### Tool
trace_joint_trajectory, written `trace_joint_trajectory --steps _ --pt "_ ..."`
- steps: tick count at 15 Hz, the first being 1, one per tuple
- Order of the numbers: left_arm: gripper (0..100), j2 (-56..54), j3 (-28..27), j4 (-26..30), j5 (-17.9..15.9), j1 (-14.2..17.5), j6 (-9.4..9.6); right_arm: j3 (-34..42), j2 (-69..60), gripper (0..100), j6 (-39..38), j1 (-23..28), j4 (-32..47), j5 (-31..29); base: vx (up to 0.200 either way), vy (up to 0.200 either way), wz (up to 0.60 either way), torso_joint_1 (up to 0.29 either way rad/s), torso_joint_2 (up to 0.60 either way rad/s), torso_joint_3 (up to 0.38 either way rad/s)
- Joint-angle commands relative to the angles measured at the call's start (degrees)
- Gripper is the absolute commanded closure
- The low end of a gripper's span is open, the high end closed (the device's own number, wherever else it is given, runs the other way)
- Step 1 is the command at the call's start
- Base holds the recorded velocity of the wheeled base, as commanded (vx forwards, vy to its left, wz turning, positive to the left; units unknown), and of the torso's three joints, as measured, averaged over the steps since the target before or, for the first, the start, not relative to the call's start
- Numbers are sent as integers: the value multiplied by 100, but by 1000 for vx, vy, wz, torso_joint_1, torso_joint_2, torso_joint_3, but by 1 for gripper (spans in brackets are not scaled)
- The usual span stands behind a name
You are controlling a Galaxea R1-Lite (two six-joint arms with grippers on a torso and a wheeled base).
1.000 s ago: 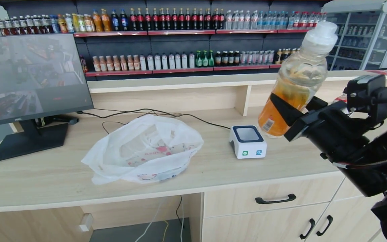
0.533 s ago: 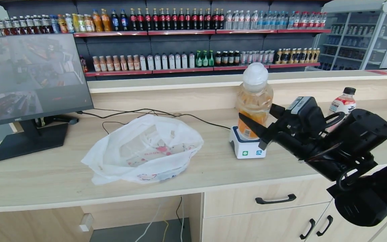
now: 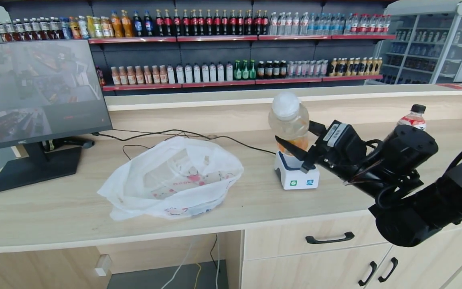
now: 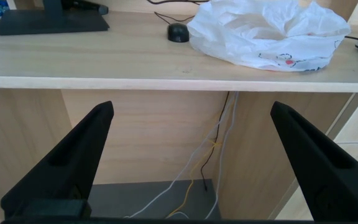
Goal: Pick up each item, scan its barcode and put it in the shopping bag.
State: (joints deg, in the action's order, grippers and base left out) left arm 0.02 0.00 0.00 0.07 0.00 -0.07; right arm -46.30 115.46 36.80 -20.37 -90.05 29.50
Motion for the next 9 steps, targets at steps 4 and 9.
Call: trace_joint_trajectory --steps 4,9 --pt "0 -2 0 0 1 0 -1 -81 214 100 767 244 5 1031 0 0 0 0 0 0" --pt "0 -2 0 0 1 0 -1 -63 355 100 916 578 5 1585 0 0 0 0 0 0"
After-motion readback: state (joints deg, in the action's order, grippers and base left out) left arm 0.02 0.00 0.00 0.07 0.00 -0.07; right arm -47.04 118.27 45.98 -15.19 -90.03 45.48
